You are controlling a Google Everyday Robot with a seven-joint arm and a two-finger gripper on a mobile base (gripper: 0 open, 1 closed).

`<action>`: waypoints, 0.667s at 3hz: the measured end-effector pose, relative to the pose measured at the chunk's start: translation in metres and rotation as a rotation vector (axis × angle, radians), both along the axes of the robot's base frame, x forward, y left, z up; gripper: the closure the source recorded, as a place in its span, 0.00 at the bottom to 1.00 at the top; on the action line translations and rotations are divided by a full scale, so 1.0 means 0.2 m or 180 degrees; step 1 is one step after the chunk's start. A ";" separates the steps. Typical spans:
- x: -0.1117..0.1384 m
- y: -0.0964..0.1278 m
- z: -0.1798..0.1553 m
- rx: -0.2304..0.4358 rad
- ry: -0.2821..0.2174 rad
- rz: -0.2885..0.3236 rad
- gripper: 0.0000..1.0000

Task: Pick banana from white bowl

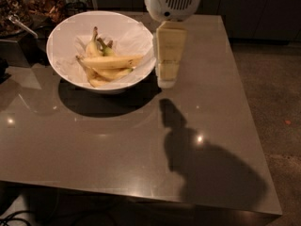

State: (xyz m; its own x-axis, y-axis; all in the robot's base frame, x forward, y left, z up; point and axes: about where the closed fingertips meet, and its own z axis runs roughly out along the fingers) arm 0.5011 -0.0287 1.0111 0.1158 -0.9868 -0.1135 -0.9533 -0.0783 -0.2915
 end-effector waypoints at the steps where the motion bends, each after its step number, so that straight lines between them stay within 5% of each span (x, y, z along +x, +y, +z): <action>1: 0.01 0.04 0.02 0.0048 -0.0079 0.0030 0.00; 2: 0.09 0.14 0.03 0.0244 -0.0049 0.0102 0.00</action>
Offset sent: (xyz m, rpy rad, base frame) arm 0.0340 0.0491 0.0016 0.1328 0.0481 0.0630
